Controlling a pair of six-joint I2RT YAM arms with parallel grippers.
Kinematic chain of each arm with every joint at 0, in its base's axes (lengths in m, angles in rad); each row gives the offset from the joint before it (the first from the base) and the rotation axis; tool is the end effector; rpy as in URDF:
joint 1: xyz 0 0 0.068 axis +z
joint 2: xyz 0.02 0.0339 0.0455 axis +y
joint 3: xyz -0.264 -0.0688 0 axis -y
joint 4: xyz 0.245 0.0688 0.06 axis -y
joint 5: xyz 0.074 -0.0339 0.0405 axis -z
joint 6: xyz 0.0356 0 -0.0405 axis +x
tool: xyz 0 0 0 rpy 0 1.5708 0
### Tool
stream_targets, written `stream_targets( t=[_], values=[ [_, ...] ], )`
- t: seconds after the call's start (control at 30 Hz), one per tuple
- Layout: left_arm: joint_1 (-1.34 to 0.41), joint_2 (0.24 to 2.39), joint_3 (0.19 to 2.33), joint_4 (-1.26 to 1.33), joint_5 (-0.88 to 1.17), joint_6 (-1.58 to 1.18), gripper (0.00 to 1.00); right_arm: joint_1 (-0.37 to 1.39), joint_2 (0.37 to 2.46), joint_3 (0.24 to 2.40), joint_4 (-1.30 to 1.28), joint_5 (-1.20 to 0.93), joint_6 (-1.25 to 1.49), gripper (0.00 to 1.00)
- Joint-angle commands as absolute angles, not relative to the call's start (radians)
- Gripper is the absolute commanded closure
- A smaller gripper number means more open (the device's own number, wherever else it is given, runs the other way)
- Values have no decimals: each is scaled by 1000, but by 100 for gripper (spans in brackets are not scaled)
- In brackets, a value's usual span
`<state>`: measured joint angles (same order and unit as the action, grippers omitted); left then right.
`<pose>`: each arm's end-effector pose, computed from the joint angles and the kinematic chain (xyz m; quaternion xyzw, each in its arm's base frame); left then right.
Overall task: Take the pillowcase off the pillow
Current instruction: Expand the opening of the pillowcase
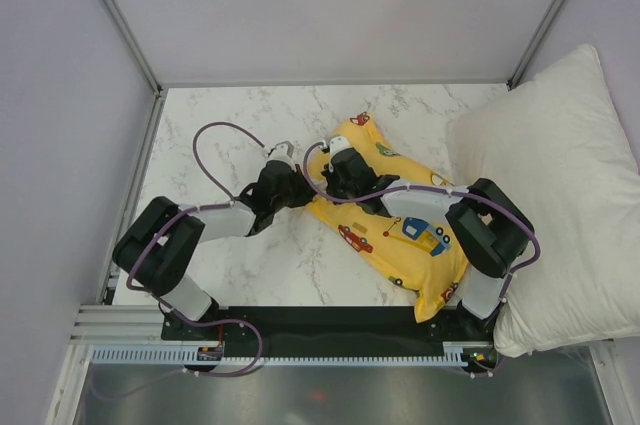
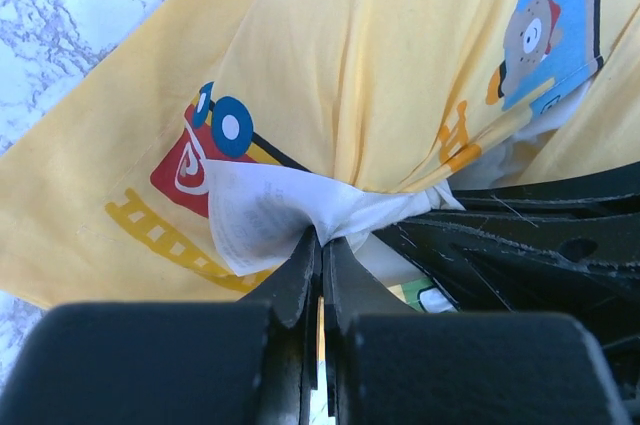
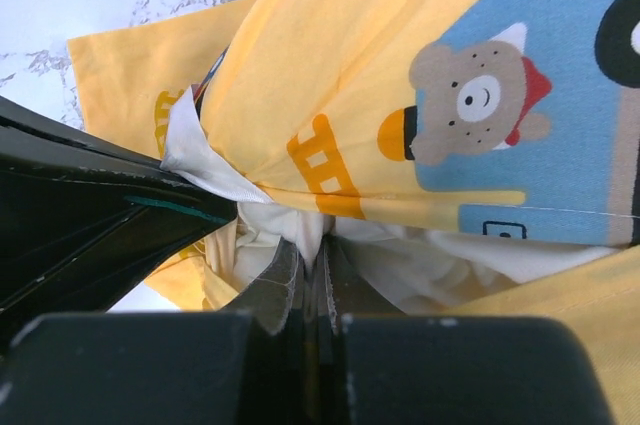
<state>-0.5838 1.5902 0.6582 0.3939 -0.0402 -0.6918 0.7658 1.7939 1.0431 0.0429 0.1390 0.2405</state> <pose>0.2623 -0.1716 0.1604 -0.0568 0.8677 -0.2799 0.4070 0.2784 0.2609 0.1766 -0.2072 0.8826 0.1459 0.3959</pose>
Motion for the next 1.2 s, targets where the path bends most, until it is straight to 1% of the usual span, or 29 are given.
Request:
stream_targets(
  t=[0.0,0.1,0.23,0.47,0.73,0.9,1.17],
  values=[
    [-491,1664,660,227,-276,-624,98,753,1815,965,-279,166,245,100],
    [-495,1684,663,238,-224,-627,98,753,1795,966,-278,170,252,100],
    [-525,1729,669,247,-215,-644,98,752,1772,982,-311,178,262,100],
    [-531,1775,680,256,-206,-677,98,752,1629,920,-321,146,304,100],
    [-534,1752,669,258,-178,-663,98,753,1439,867,-272,2,365,100],
    [-563,1721,663,270,-187,-650,98,752,1387,853,-229,-89,394,100],
    [-595,1735,658,270,-198,-653,98,752,1355,864,-222,-135,402,100]
  ],
)
